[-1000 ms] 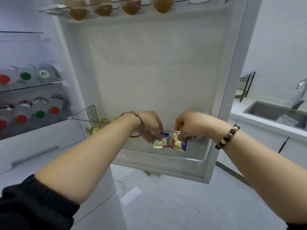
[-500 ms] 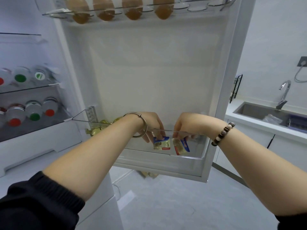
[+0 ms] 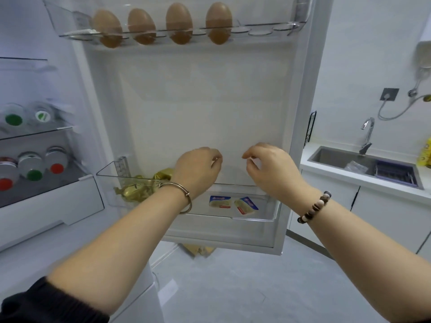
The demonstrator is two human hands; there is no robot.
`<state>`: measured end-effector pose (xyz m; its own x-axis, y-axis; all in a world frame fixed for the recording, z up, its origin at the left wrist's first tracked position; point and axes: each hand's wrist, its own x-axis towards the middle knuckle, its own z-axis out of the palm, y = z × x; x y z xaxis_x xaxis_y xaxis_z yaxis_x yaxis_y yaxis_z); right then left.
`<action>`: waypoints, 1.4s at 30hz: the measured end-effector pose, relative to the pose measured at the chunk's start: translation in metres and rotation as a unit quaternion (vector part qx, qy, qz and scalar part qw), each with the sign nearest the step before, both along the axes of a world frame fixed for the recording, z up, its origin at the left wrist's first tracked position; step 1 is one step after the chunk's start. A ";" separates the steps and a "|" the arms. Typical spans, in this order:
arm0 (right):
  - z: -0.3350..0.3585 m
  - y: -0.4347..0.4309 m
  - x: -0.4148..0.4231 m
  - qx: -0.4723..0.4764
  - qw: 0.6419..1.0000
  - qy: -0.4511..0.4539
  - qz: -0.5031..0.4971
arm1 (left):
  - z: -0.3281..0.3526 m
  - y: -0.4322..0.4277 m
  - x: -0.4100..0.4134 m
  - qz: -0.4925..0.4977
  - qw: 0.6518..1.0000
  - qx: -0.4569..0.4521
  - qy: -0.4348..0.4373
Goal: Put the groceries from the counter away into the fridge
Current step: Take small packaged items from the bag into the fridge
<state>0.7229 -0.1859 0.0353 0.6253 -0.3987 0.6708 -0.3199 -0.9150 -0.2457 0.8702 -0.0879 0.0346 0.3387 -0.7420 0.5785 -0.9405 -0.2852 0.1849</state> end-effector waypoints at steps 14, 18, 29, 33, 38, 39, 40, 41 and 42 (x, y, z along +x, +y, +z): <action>-0.044 0.018 -0.110 -0.125 0.946 0.032 -0.299 | -0.041 -0.021 -0.095 -0.120 0.959 -0.086 -0.243; -0.057 0.027 -0.168 -0.116 0.915 0.069 -0.381 | -0.054 -0.034 -0.147 -0.186 0.953 -0.082 -0.225; -0.086 0.058 -0.352 -0.065 0.813 0.130 -0.564 | -0.089 -0.064 -0.337 -0.348 0.916 -0.066 -0.189; -0.092 0.080 -0.435 -0.045 0.765 0.143 -0.626 | -0.096 -0.068 -0.423 -0.411 0.892 -0.063 -0.179; -0.098 0.121 -0.551 -0.019 0.704 0.147 -0.695 | -0.100 -0.060 -0.551 -0.492 0.853 -0.060 -0.166; -0.099 0.131 -0.574 -0.011 0.690 0.148 -0.708 | -0.102 -0.056 -0.577 -0.506 0.844 -0.061 -0.168; -0.102 0.140 -0.596 -0.003 0.676 0.151 -0.721 | -0.103 -0.052 -0.603 -0.519 0.835 -0.063 -0.170; -0.103 0.149 -0.616 0.005 0.663 0.154 -0.732 | -0.105 -0.047 -0.627 -0.531 0.827 -0.066 -0.171; -0.105 0.158 -0.635 0.010 0.650 0.158 -0.743 | -0.107 -0.042 -0.651 -0.543 0.819 -0.069 -0.170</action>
<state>0.0874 -0.0279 -0.0696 -0.3559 -0.7271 0.5871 -0.8842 0.4654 0.0405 0.2190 -0.1301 -0.0725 -0.6768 -0.4189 0.6053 -0.6296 0.7555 -0.1811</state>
